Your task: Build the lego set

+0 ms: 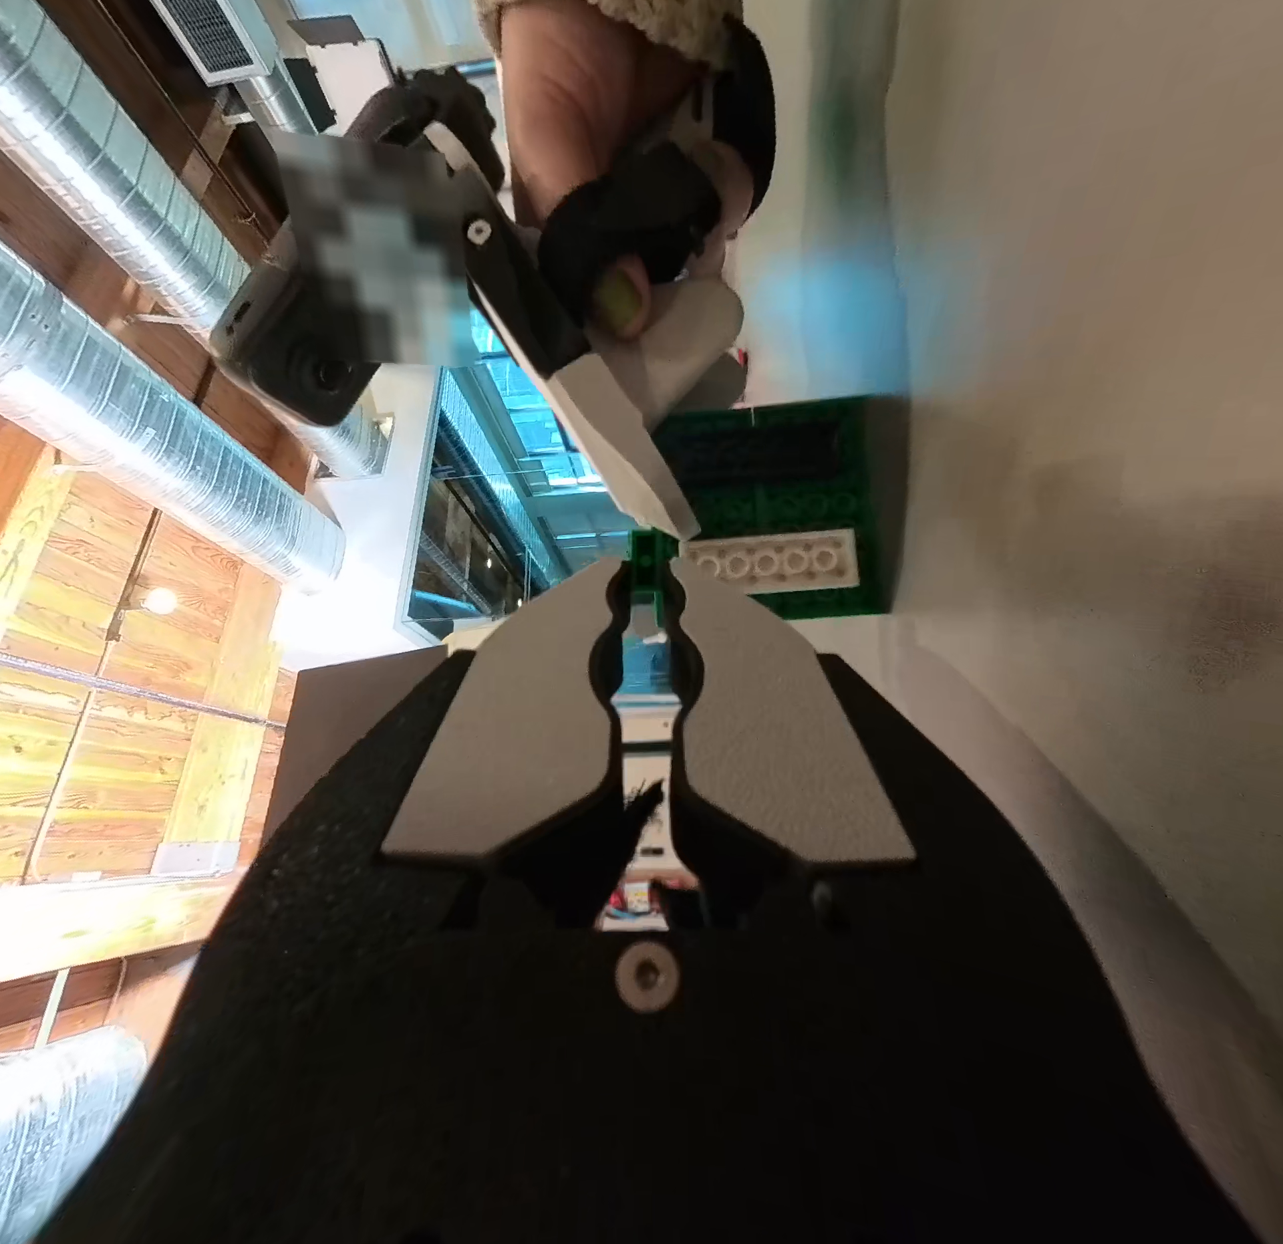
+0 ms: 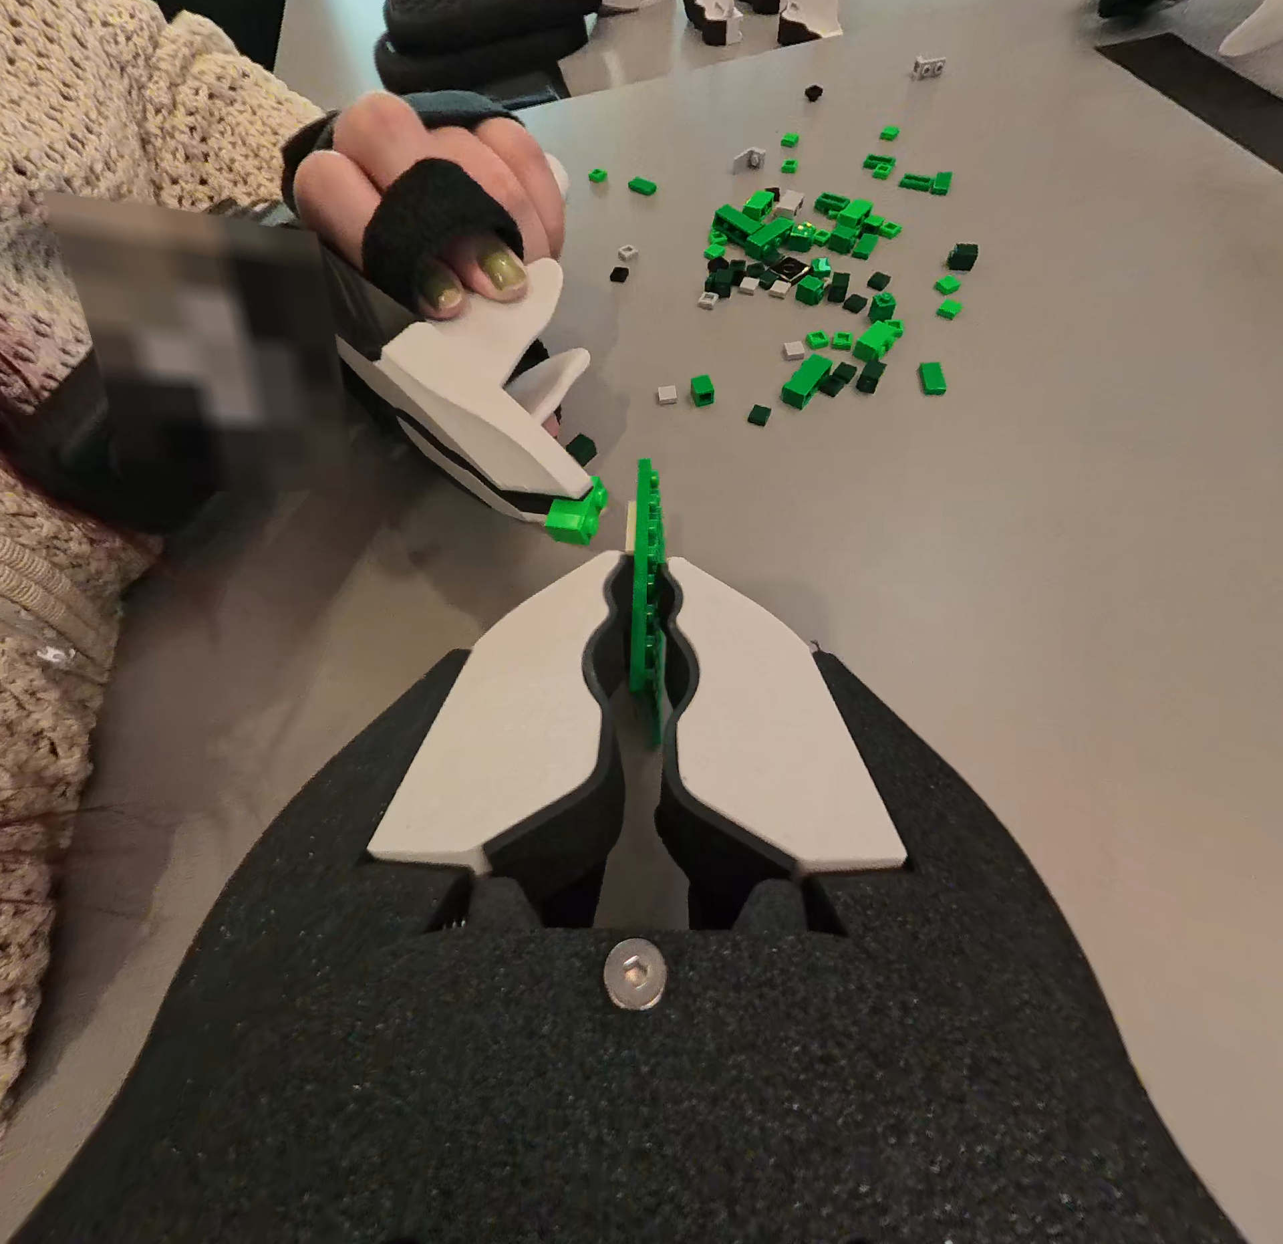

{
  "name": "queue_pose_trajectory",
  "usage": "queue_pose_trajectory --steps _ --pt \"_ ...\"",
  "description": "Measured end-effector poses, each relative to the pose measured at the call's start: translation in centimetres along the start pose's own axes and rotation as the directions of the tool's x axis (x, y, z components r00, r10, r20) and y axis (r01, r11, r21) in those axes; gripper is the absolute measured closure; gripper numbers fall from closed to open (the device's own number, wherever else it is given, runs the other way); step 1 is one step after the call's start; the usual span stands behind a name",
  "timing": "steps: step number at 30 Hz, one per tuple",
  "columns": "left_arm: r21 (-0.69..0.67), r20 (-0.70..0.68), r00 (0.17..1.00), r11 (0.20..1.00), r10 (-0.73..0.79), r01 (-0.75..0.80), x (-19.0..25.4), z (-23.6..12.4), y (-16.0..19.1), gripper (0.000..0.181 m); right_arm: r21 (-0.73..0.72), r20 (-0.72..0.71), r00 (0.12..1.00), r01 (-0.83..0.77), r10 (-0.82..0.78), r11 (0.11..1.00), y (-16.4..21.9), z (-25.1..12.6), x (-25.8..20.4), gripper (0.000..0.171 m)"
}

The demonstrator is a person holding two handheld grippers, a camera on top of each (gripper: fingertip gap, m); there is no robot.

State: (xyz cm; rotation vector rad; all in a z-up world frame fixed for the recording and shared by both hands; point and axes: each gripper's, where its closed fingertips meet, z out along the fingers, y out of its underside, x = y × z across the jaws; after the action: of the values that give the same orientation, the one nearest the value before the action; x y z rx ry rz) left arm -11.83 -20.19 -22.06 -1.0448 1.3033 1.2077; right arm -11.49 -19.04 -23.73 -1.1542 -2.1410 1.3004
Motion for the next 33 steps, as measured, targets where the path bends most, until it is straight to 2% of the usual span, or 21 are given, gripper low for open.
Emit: queue_pose_trajectory --steps 5,11,23,28,33 --pt "-0.062 -0.026 0.999 0.998 0.019 -0.021 0.6 -0.2 0.6 0.174 0.010 0.054 0.998 -0.040 0.039 0.999 0.1 -0.1 -0.4 0.167" --pt "-0.105 -0.049 0.999 0.994 0.003 -0.008 1.0 -0.3 1.1 0.174 0.004 0.040 0.999 -0.020 0.020 1.000 0.2 -0.1 -0.3 0.165" --pt "-0.092 -0.054 0.999 0.996 -0.004 -0.001 1.1 0.0 0.9 0.174 -0.013 0.038 0.999 0.029 -0.028 0.999 -0.1 0.6 -0.9 0.153" --pt "-0.074 -0.051 0.999 0.997 -0.004 0.001 1.1 -0.1 0.6 0.174 -0.039 0.027 0.998 0.060 -0.059 0.997 0.1 0.4 -0.8 0.160" --pt "-0.036 -0.041 0.999 0.999 -0.016 0.014 0.8 -0.2 0.2 0.174 -0.094 0.022 0.986 0.166 -0.164 0.982 0.5 -0.6 -1.1 0.163"
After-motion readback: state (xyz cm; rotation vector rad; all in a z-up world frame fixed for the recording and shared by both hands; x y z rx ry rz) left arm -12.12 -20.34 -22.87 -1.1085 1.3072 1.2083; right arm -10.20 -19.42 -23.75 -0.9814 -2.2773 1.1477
